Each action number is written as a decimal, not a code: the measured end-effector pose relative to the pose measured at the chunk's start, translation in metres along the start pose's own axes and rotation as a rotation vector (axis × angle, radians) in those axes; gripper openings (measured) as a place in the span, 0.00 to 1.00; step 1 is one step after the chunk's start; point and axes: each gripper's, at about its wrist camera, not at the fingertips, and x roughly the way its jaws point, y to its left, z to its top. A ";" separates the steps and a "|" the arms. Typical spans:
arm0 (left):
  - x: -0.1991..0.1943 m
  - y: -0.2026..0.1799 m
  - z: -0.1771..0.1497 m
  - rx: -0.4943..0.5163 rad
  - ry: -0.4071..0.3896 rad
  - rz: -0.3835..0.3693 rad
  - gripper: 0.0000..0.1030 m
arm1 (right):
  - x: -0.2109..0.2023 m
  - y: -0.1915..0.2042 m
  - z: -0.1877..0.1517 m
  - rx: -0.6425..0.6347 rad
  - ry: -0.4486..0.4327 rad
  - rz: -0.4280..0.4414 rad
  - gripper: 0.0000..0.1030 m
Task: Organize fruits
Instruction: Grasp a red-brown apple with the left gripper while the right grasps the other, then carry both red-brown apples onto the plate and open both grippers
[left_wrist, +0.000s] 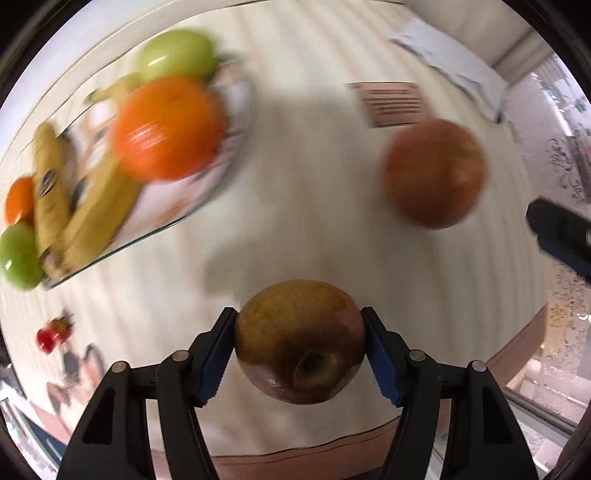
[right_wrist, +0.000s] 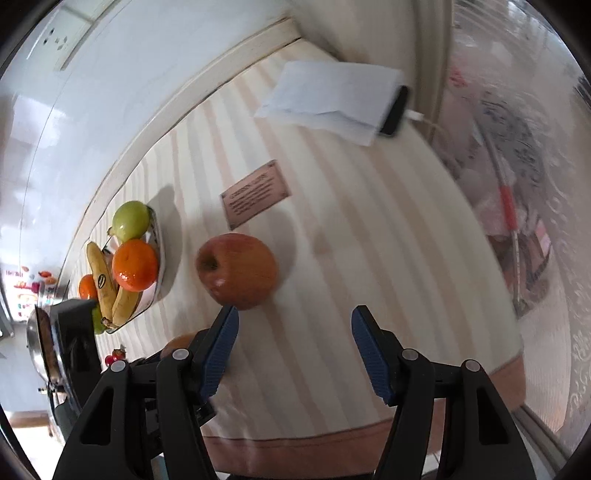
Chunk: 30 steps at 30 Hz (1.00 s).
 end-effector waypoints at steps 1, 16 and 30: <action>-0.001 0.010 -0.004 -0.017 0.005 0.008 0.63 | 0.004 0.005 0.001 -0.010 0.003 0.003 0.65; -0.005 0.102 -0.017 -0.204 0.036 0.009 0.63 | 0.069 0.060 0.021 -0.126 0.045 -0.067 0.69; 0.001 0.093 -0.021 -0.217 0.031 0.001 0.62 | 0.087 0.094 0.018 -0.256 -0.023 -0.116 0.68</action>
